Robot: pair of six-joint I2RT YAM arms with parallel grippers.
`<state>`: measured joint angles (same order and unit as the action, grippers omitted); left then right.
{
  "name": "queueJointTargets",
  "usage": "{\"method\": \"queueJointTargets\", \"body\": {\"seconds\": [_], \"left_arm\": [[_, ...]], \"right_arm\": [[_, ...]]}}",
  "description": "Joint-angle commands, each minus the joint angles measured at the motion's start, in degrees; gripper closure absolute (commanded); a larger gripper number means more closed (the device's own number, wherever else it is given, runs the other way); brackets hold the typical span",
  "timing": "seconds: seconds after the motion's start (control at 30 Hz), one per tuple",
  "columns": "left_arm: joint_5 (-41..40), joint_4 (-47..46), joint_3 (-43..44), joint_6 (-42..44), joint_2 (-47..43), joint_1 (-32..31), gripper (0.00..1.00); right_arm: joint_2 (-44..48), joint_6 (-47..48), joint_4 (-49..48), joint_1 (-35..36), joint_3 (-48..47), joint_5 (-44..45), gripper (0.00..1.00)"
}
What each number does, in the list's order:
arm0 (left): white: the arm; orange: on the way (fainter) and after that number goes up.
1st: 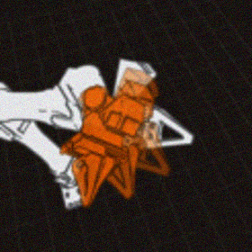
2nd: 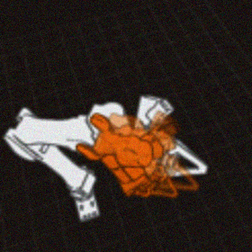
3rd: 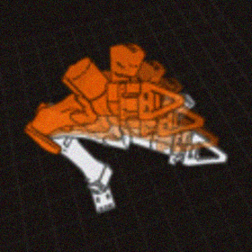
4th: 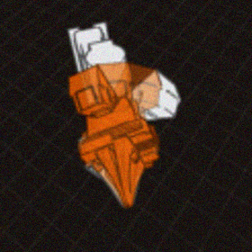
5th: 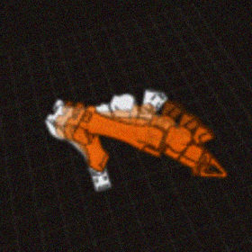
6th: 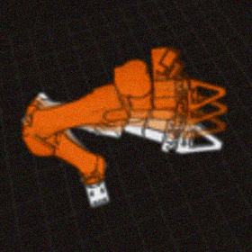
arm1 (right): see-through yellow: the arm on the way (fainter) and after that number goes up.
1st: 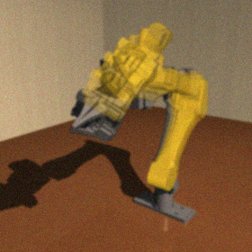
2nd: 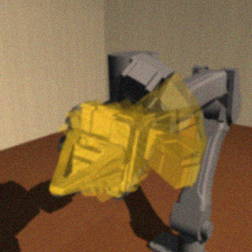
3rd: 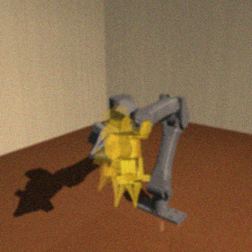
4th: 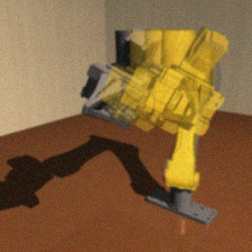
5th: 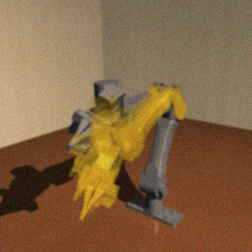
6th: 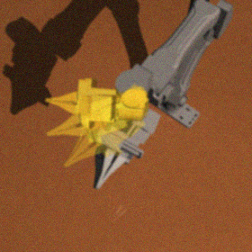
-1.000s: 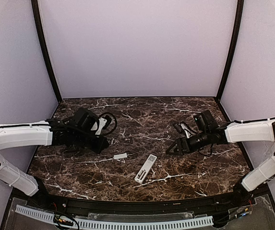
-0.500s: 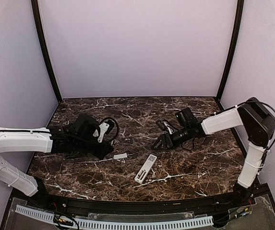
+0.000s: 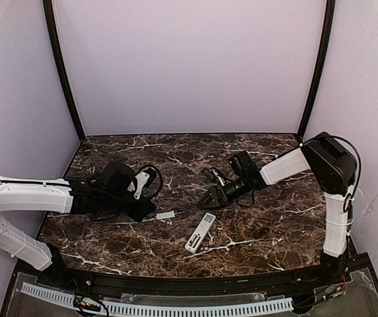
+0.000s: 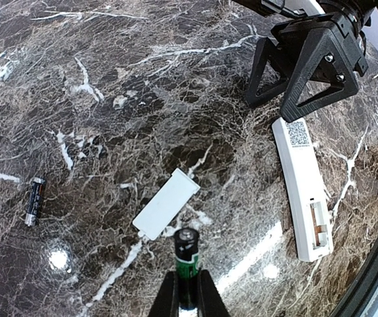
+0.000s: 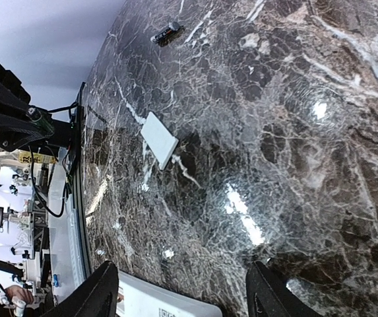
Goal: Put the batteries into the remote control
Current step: Adjust the remote control without batteries at the center of the board.
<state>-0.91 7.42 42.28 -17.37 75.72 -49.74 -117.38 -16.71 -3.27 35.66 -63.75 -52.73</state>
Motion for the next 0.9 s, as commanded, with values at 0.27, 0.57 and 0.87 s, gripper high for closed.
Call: {"method": "queueJointTargets", "body": {"seconds": [0.27,0.57,0.87], "left_arm": [[0.74,-3.94,-3.25,2.63,-2.07,-3.23,0.98],[0.67,-7.15,-1.56,11.19,2.26,-11.25,0.98],[0.21,-3.71,8.55,19.94,13.95,-15.67,0.95]], "right_arm": [[6.27,-0.95,-1.48,0.9,10.87,0.85,0.44],[11.86,-3.93,-2.67,0.99,17.59,2.94,0.48],[19.11,-5.66,0.84,0.77,19.84,9.71,0.3]]}}
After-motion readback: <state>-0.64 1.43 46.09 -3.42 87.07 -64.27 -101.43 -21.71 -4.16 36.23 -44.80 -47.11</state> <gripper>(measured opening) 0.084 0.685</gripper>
